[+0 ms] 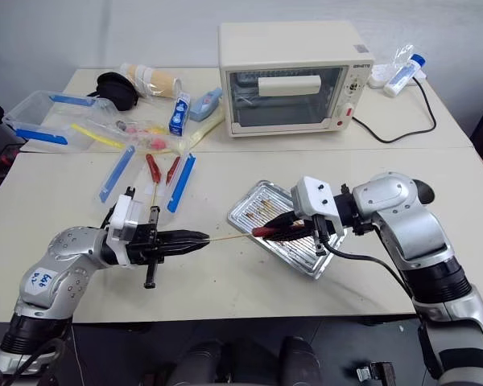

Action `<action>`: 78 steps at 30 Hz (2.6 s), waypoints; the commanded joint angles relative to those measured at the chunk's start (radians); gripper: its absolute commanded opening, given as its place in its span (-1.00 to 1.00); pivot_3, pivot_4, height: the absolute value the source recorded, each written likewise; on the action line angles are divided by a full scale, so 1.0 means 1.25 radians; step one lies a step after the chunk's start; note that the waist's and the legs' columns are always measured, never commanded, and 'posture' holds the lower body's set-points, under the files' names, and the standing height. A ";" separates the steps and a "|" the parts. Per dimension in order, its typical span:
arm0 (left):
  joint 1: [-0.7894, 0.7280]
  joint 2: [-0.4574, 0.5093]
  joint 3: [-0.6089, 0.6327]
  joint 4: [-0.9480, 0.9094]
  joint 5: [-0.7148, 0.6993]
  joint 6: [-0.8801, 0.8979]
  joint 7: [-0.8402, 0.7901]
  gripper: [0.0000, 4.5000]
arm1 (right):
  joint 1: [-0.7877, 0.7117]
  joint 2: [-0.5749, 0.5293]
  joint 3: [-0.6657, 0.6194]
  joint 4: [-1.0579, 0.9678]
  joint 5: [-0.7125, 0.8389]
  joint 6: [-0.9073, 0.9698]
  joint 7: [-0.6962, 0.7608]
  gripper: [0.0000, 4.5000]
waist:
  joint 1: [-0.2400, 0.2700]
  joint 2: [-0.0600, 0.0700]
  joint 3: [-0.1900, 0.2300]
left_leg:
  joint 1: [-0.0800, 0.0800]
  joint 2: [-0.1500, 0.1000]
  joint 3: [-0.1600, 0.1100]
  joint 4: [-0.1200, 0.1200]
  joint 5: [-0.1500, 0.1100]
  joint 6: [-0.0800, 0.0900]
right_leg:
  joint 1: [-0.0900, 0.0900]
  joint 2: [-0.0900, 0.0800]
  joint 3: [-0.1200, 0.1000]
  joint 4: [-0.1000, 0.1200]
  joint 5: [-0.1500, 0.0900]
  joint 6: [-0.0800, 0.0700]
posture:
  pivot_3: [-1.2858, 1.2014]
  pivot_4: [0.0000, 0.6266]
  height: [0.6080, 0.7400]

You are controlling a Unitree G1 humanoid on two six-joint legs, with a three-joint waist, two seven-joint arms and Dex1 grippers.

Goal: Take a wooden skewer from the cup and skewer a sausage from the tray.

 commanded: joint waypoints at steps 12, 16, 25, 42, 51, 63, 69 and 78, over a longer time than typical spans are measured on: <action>0.011 0.004 0.007 -0.035 -0.017 0.005 -0.007 -1.00 | -0.007 -0.007 -0.008 -0.017 -0.001 -0.009 0.007 -0.82 | 0.000 0.000 0.000 | 0.000 0.000 0.000 0.000 0.000 0.000 | 0.000 0.000 0.000 0.000 0.000 0.000 | 0.03 -0.52 1.00; 0.012 0.002 0.007 -0.038 -0.017 0.008 -0.004 -1.00 | -0.007 -0.008 -0.010 -0.010 -0.003 -0.011 0.007 -0.82 | 0.000 0.000 0.000 | 0.000 0.000 0.000 0.000 0.000 0.000 | 0.000 0.000 0.000 0.000 0.000 0.000 | 0.03 -0.52 1.00; 0.010 -0.005 0.002 -0.046 -0.016 0.016 0.001 -1.00 | -0.010 -0.003 -0.007 -0.009 -0.005 -0.008 0.003 -0.82 | 0.000 0.000 0.000 | 0.000 0.000 0.000 0.000 0.000 0.000 | 0.000 0.000 0.000 0.000 0.000 0.000 | 0.03 -0.52 1.00; 0.016 0.001 0.004 -0.034 0.001 0.008 0.005 -1.00 | -0.009 -0.005 -0.015 -0.002 -0.004 -0.013 0.004 -0.82 | 0.000 0.000 0.000 | 0.000 0.000 0.000 0.000 0.000 0.000 | 0.000 0.000 0.000 0.000 0.000 0.000 | 0.03 -0.52 1.00; 0.014 -0.006 -0.001 -0.023 0.007 0.001 0.005 -1.00 | -0.006 -0.010 -0.018 -0.005 -0.003 -0.013 0.003 -0.82 | 0.000 0.000 0.000 | 0.000 0.000 0.000 0.000 0.000 0.000 | 0.000 0.000 0.000 0.000 0.000 0.000 | 0.03 -0.52 1.00; 0.019 -0.007 -0.003 -0.014 0.006 -0.004 0.000 -1.00 | 0.000 -0.022 -0.021 -0.015 0.005 -0.005 0.003 -0.82 | 0.000 0.000 0.000 | 0.000 0.000 0.000 0.000 0.000 0.000 | 0.000 0.000 0.000 0.000 0.000 0.000 | 0.03 -0.52 1.00; 0.016 -0.011 -0.006 -0.013 0.005 -0.006 0.001 -1.00 | 0.000 -0.019 -0.015 -0.019 0.004 -0.002 0.002 -0.82 | 0.000 0.000 0.000 | 0.000 0.000 0.000 0.000 0.000 0.000 | 0.000 0.000 0.000 0.001 0.000 0.000 | 0.03 -0.52 1.00; 0.008 -0.022 -0.016 -0.010 0.008 -0.007 0.001 -1.00 | -0.003 -0.008 -0.004 -0.025 0.002 0.003 -0.002 -0.82 | 0.000 0.000 0.000 | 0.000 0.000 0.000 0.000 0.000 0.000 | 0.000 0.000 0.000 0.001 0.000 0.000 | 0.03 -0.52 1.00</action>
